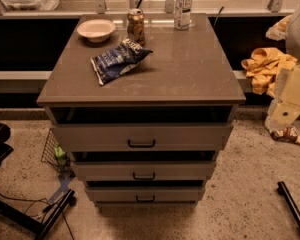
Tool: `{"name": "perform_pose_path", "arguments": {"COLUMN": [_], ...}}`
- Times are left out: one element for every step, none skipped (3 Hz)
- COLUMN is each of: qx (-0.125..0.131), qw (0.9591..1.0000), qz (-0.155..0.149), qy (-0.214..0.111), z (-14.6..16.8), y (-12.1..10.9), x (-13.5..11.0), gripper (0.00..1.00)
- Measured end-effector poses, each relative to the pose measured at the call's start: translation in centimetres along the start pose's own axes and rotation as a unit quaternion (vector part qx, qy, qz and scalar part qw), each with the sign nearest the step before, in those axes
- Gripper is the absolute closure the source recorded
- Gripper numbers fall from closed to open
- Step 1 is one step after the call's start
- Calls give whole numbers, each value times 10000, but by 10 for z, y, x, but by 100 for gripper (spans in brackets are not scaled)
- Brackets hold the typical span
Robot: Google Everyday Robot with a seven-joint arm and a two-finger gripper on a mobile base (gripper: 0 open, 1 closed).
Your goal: Open bottom drawer
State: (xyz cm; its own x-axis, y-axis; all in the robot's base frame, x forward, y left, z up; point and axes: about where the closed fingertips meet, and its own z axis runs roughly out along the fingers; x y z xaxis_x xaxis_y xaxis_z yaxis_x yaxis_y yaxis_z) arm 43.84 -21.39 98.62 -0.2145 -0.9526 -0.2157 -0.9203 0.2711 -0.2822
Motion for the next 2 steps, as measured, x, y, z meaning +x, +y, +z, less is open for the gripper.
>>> {"name": "perform_pose_path", "arguments": {"qx": [1, 124], "qw": [10000, 9999], "qz": [0, 24], "qy": [0, -82], "z": [0, 9], "y": [0, 1], "x": [0, 1], "gripper": [0, 0]}}
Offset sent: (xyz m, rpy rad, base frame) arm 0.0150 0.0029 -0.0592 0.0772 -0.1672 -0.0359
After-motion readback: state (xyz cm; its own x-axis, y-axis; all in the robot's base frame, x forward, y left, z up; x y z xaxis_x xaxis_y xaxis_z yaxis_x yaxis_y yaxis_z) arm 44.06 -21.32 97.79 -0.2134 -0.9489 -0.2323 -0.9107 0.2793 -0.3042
